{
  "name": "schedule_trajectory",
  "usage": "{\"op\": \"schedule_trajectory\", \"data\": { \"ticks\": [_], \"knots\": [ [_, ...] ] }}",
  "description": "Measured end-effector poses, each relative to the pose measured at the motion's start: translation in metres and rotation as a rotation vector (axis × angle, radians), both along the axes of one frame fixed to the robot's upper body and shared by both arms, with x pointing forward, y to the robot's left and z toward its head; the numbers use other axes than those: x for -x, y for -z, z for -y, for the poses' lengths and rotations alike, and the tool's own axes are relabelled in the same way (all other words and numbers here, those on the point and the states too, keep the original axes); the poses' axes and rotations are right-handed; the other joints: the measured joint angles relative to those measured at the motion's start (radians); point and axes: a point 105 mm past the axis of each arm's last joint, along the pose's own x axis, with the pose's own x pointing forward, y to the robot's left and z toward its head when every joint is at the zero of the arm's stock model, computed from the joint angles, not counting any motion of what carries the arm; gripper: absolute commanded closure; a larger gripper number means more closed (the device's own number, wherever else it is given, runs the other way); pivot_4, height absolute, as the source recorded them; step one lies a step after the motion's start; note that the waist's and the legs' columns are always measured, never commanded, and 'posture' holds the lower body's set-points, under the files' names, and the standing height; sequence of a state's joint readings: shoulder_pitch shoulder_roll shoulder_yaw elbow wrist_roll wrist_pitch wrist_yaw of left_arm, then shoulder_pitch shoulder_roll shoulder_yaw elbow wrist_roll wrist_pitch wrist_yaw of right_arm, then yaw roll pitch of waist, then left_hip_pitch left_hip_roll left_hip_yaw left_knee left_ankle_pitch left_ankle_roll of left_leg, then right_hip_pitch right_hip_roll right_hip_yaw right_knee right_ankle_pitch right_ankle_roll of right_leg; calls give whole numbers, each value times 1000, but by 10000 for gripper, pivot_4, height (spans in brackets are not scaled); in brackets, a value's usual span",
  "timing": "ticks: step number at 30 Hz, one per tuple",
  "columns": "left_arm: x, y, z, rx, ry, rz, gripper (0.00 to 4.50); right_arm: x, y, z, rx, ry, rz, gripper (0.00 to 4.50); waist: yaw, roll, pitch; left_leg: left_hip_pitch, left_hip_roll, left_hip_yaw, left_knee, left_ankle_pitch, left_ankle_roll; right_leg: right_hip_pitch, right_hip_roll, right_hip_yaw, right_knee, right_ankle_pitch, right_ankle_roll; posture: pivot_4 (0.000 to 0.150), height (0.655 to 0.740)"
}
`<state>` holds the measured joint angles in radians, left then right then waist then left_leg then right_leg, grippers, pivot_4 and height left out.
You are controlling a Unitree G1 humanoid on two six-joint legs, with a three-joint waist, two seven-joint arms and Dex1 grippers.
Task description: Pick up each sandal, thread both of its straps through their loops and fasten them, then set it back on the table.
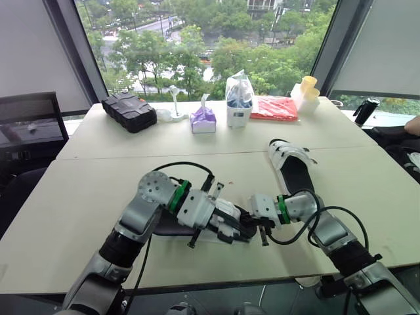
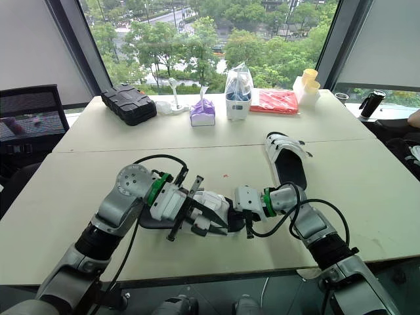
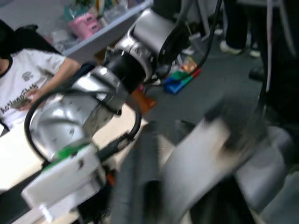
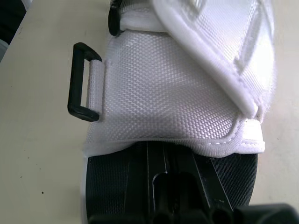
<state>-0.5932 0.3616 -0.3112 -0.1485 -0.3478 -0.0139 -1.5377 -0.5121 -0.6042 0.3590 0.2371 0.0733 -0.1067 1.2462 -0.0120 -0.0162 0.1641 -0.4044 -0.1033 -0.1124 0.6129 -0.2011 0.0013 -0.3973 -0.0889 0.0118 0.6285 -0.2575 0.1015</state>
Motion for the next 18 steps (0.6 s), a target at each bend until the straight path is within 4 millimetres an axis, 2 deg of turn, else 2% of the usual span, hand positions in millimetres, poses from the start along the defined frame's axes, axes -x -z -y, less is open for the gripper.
{"op": "schedule_trajectory", "data": {
  "ticks": [5, 13, 15, 16, 18],
  "knots": [
    [8, -7, -4, -37, -7, -115, 1348, -1, 0, 0, 6, -8, 0, 45000, 0, 0, 0, 1, 0, 0, 0, -1, -2, 1, 0, 0, 0, 0, 0, 1500, 7400],
    [16, -28, -21, -117, -16, -364, 561, -3, -1, 0, 13, -30, 5, 45000, -1, 0, 0, 1, 0, 0, 0, -1, -2, 1, 1, 0, 0, -1, 0, 1500, 7400],
    [13, -36, -18, -90, -42, -401, 561, -3, 0, 1, 14, -31, 5, 45000, 0, 0, 0, 1, 0, 0, 0, -1, -2, 2, 1, 0, 0, -1, 0, 1500, 7400],
    [1, -47, -13, -9, -102, -402, 561, -4, -1, 2, 19, -29, 3, 45000, 3, 0, 0, 2, 0, -1, 1, -1, -2, 3, 1, 0, 0, -1, 0, 1500, 7400],
    [-45, -93, 3, 304, -321, -442, 561, -6, 0, 3, 29, -29, 0, 45000, 10, -6, 2, 6, 0, -2, 2, -1, -2, 9, 1, -1, -1, -3, 3, 1500, 7400]
  ]
}}
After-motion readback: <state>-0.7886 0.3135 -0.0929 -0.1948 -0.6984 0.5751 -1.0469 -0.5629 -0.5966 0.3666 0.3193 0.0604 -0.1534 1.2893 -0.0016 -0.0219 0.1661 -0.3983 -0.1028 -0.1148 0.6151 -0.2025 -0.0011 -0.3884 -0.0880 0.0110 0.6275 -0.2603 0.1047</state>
